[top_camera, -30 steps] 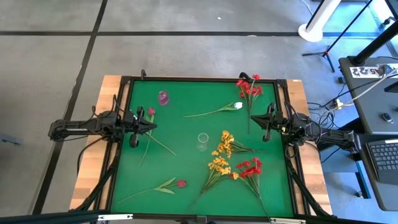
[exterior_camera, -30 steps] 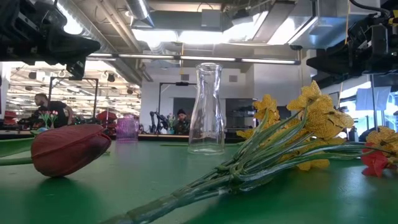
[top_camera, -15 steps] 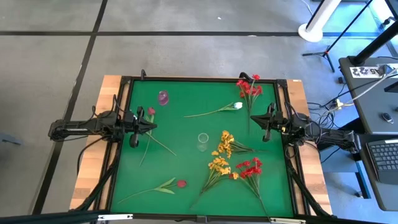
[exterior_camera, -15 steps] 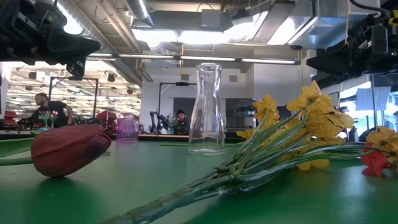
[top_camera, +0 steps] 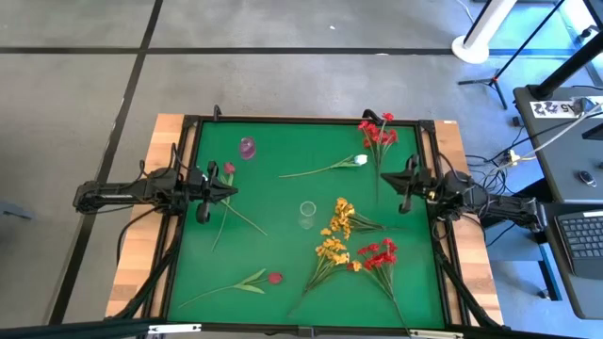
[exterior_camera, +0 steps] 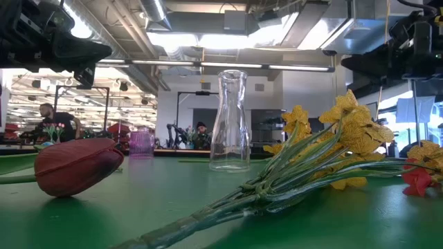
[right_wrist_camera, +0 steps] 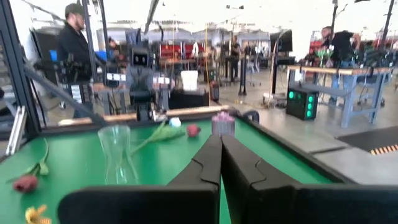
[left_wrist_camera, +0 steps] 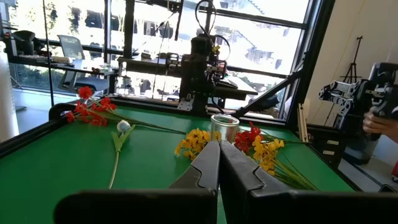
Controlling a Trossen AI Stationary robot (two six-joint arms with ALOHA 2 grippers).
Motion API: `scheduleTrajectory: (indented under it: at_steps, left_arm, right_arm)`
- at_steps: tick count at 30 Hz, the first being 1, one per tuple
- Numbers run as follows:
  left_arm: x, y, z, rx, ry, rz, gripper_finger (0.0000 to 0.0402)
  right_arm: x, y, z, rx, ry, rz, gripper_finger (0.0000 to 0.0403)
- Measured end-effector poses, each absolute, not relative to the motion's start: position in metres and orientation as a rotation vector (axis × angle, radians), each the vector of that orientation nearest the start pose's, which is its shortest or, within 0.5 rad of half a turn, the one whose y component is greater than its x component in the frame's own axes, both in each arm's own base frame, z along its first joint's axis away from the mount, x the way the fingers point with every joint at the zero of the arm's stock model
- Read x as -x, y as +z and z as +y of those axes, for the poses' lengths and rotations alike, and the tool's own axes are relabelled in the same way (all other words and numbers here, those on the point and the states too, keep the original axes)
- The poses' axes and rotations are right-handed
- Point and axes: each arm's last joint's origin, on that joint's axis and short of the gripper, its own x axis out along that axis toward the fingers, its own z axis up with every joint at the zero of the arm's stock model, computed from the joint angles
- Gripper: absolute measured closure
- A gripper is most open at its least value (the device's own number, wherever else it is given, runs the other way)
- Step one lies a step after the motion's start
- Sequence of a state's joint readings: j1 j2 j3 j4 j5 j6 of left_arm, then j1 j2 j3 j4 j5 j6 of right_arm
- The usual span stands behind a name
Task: Sort flowers into vase by color
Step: Put the top yellow flower into the transparent vase
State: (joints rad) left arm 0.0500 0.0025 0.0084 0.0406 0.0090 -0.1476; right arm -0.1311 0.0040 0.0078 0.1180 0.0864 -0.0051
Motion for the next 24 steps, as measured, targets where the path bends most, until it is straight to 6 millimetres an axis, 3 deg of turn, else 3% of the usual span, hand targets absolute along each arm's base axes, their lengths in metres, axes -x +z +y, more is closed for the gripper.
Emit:
scheduleTrajectory:
  at_steps: [5,10,14,20,24]
  left_arm:
    - [-0.097,0.17,0.005,0.146,0.037,-0.05,0.0401]
    - [-0.097,0.17,0.005,0.146,0.037,-0.048,0.0401]
    - [-0.097,0.17,0.005,0.146,0.038,-0.046,0.0401]
    - [-0.097,0.17,0.005,0.146,0.038,-0.047,0.0401]
    - [-0.097,0.17,0.005,0.146,0.038,-0.046,0.0401]
  right_arm:
    - [-0.094,0.187,-0.015,0.008,-0.219,-0.203,0.0395]
    - [-0.094,0.203,-0.016,-0.026,-0.251,-0.138,0.0395]
    - [-0.1,0.207,-0.02,-0.031,-0.364,0.048,0.0395]
    - [-0.107,0.215,-0.029,-0.201,-0.723,0.287,0.0395]
    - [-0.117,0.223,-0.031,-0.27,-0.796,0.429,0.0395]
